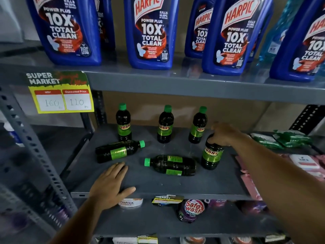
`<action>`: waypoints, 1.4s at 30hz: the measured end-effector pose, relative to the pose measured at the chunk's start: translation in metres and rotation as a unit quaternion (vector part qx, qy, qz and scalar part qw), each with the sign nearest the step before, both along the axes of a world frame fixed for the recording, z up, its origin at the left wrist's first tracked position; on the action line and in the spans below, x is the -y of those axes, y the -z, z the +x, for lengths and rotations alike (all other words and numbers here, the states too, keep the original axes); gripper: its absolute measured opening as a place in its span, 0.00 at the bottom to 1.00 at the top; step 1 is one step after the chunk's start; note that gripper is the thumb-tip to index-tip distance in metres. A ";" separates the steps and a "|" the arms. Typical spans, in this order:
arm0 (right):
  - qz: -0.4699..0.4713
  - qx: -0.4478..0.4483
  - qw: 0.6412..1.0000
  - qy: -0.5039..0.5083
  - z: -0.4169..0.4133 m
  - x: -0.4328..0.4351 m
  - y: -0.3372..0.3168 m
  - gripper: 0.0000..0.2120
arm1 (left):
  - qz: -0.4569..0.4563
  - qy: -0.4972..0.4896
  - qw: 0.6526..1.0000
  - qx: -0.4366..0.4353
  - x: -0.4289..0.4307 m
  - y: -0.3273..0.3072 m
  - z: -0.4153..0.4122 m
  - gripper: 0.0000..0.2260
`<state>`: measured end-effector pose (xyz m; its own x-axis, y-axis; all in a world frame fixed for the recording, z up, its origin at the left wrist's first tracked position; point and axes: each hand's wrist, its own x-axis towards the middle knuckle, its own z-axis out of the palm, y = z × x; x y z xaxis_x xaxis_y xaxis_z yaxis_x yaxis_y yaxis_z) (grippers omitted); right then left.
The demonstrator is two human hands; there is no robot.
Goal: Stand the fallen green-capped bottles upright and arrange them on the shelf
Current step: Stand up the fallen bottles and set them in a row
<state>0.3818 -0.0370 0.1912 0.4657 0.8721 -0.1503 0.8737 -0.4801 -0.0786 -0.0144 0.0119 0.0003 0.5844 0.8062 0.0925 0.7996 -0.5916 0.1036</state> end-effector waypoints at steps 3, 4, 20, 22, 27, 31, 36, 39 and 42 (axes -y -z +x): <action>0.006 -0.010 1.000 -0.001 0.002 -0.003 0.001 0.25 | -0.002 -0.002 1.000 0.005 0.003 -0.001 0.002 0.46; 0.006 -0.012 1.000 0.002 0.002 -0.003 0.001 0.27 | 0.000 -0.002 1.000 0.006 0.003 -0.001 0.002 0.46; 0.264 -0.111 0.955 0.075 0.008 0.028 0.058 0.43 | -0.006 -0.003 1.000 0.008 -0.003 0.005 -0.001 0.45; 0.291 -0.186 0.937 0.057 0.014 0.029 0.067 0.38 | -0.007 0.000 1.000 0.016 -0.004 0.006 -0.001 0.45; 0.325 -0.251 0.910 0.061 0.023 0.030 0.090 0.36 | -0.004 0.004 1.000 0.015 -0.004 0.007 -0.002 0.45; 0.337 -0.270 0.898 0.087 0.027 0.027 0.099 0.26 | -0.008 0.000 1.000 0.017 -0.004 0.005 -0.001 0.45; 0.324 -0.266 0.907 0.046 0.027 0.032 0.101 0.29 | -0.003 0.000 1.000 0.023 -0.002 0.003 -0.001 0.45; 0.414 -0.052 0.909 -0.014 0.009 0.050 0.112 0.41 | 0.003 -0.001 1.000 0.018 -0.001 0.004 0.000 0.46; 0.434 0.063 0.866 -0.241 -0.033 0.058 0.124 0.31 | 0.003 -0.004 1.000 0.004 -0.003 0.005 0.001 0.46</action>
